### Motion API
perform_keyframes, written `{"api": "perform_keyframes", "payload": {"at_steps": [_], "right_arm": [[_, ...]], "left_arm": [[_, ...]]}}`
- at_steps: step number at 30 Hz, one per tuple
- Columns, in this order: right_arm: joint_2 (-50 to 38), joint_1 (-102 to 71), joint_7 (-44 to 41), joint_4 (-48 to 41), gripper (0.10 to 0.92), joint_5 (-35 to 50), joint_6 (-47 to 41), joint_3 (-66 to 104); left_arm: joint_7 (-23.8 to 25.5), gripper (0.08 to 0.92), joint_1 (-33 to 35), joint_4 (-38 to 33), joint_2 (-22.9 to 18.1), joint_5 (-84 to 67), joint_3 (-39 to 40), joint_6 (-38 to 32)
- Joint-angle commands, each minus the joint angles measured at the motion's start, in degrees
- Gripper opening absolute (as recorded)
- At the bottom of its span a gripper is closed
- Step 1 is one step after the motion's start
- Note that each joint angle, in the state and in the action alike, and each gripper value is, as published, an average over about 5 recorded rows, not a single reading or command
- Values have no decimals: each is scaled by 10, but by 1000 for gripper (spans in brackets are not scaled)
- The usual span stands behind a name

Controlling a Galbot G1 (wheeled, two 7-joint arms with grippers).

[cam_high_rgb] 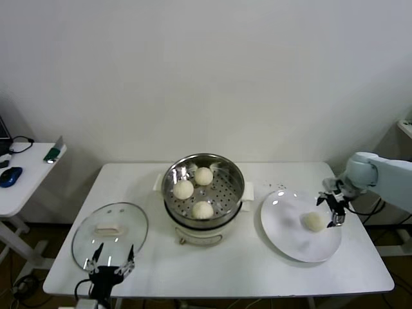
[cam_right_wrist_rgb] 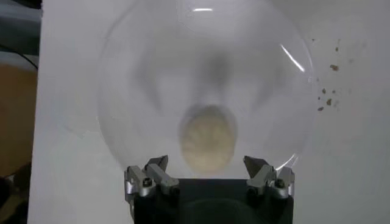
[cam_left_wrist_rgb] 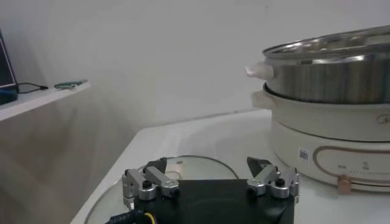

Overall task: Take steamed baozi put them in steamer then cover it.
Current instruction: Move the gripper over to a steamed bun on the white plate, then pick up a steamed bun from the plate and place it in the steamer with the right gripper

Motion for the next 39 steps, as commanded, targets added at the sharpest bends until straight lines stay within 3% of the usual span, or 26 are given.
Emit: {"api": "perform_keyframes", "payload": {"at_steps": [1,17,25,31,39], "right_arm": [[22,-97,7,-54,823,-37,-8,75],[41,-124,9,-76,814,-45,-11,111],[34,-80,-8,-63,727,-37,-3,84],[36,52,-19,-25,705,16,5,-1],[82,347,-48,78,704,150,21,-195]], "left_arm": [[0,823,3,1,-2,3,2,-2],[0,823,3,4,-2,4,2,-3],[0,823,0,4,-1,4,2,-2],[0,823,-2,7,0,5,3,-3],[0,823,-2,6,1,7,7,-2]]}}
